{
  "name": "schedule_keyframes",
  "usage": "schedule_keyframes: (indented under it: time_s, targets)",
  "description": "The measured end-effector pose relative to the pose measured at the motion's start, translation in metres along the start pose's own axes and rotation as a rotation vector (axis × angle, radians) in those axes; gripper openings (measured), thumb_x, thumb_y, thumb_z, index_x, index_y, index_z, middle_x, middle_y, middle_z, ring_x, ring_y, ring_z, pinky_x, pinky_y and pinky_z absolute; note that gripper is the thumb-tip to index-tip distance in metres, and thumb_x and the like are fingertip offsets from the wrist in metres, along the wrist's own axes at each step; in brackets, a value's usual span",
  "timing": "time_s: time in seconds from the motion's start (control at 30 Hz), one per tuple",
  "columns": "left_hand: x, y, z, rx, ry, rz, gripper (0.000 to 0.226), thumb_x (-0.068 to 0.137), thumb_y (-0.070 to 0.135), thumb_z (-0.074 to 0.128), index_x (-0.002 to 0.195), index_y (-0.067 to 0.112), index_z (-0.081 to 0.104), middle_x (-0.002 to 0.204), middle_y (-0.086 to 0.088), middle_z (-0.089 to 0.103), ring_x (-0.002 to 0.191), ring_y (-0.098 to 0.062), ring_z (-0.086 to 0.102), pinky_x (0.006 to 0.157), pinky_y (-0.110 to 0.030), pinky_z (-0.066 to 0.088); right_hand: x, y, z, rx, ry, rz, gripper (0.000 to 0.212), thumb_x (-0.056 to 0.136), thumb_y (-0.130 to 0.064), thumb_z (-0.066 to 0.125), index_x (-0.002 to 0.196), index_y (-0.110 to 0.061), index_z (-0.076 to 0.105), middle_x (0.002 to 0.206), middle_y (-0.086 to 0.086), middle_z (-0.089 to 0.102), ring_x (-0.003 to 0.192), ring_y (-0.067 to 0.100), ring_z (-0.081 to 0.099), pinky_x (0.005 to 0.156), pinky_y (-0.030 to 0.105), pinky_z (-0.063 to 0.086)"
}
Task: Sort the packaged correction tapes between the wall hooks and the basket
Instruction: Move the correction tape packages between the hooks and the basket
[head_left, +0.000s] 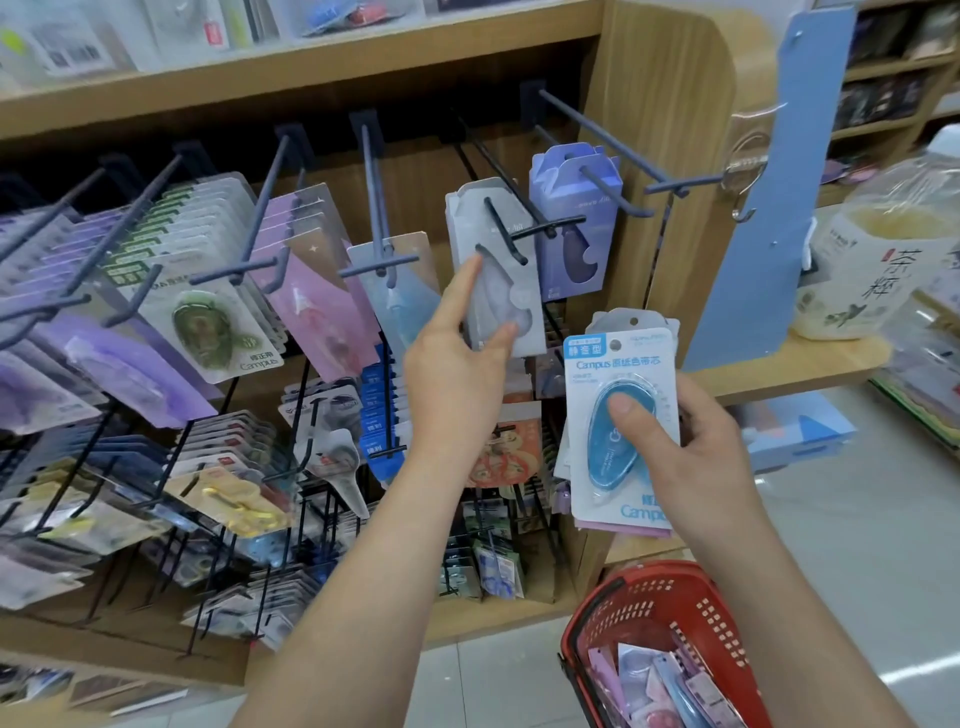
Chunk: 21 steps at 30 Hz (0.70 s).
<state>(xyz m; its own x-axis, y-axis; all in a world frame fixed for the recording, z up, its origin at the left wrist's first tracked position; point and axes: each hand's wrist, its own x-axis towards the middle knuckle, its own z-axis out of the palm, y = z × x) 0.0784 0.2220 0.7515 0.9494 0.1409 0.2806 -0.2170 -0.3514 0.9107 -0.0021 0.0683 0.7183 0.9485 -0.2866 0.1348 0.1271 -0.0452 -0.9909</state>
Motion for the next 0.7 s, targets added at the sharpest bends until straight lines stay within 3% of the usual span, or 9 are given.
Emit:
schedule_keyframes:
  time_s: [0.07,0.17,0.2,0.27,0.37,0.47,0.57,0.7]
  targets:
    - [0.009,-0.003,0.005,0.055,-0.01,0.032,0.064,0.092,0.015,0.068,0.146,0.04,0.043,0.106,0.027,0.053,0.08,0.012,0.053,0.08,-0.007,0.042,0.0,-0.001,0.0,0.058,-0.019,-0.002,0.015,0.091,-0.03,0.068,0.088,-0.044,0.071,0.093,-0.01,0.074,0.082,0.006,0.07,0.064,0.02,0.054]
    - [0.008,-0.001,0.005,0.206,-0.112,0.03,0.067,0.097,0.02,0.059,0.15,0.047,0.028,0.114,0.018,0.049,0.093,-0.003,0.053,0.087,-0.027,0.049,0.001,-0.006,0.002,0.168,-0.082,0.036,0.019,0.095,-0.012,0.062,0.095,-0.03,0.067,0.081,-0.017,0.073,0.071,0.0,0.068,0.057,0.017,0.052]
    - [0.003,0.0,0.003,0.243,-0.15,0.012,0.064,0.098,0.023,0.056,0.149,0.048,0.027,0.117,0.019,0.048,0.096,-0.005,0.055,0.086,-0.03,0.049,0.001,-0.007,0.003,0.188,-0.108,0.051,0.018,0.093,-0.012,0.063,0.096,-0.029,0.068,0.081,-0.016,0.074,0.071,0.001,0.068,0.058,0.018,0.053]
    - [-0.011,0.0,-0.003,0.184,-0.19,-0.025,0.047,0.1,0.028,0.054,0.142,0.044,0.042,0.116,0.024,0.054,0.099,-0.003,0.057,0.087,-0.03,0.048,0.001,-0.008,0.003,0.22,-0.159,0.074,0.017,0.092,-0.016,0.064,0.095,-0.032,0.071,0.085,-0.013,0.075,0.075,0.005,0.07,0.061,0.022,0.055]
    - [-0.04,0.004,-0.01,-0.183,-0.318,-0.199,0.022,0.098,0.024,0.058,0.117,0.03,0.068,0.103,0.009,0.073,0.092,-0.007,0.066,0.081,-0.031,0.055,0.001,-0.009,0.003,0.305,-0.235,0.091,0.02,0.085,-0.032,0.061,0.097,-0.045,0.071,0.099,-0.008,0.075,0.089,0.011,0.071,0.07,0.027,0.058]
    - [-0.053,0.004,-0.015,-0.388,-0.409,-0.31,0.023,0.096,0.018,0.06,0.115,0.025,0.069,0.109,-0.007,0.072,0.082,-0.01,0.067,0.063,-0.02,0.054,-0.002,-0.011,0.006,0.349,-0.281,0.086,0.023,0.089,-0.039,0.062,0.105,-0.055,0.064,0.108,-0.017,0.073,0.099,0.004,0.069,0.072,0.021,0.056]
    - [-0.052,-0.004,-0.019,-0.267,-0.484,-0.247,0.032,0.087,0.011,0.072,0.114,0.029,0.068,0.109,-0.001,0.073,0.091,-0.017,0.07,0.073,-0.025,0.059,-0.005,-0.01,0.009,0.327,-0.359,0.097,0.027,0.093,-0.041,0.059,0.112,-0.06,0.058,0.115,-0.019,0.07,0.107,0.004,0.067,0.076,0.021,0.055]
    - [-0.053,-0.007,-0.019,-0.181,-0.52,-0.29,0.045,0.076,0.01,0.084,0.113,0.027,0.066,0.103,0.01,0.074,0.095,-0.009,0.07,0.078,-0.028,0.059,-0.006,-0.008,0.011,0.32,-0.44,0.11,0.032,0.09,-0.041,0.051,0.111,-0.064,0.058,0.122,-0.017,0.067,0.113,0.008,0.066,0.082,0.025,0.056]
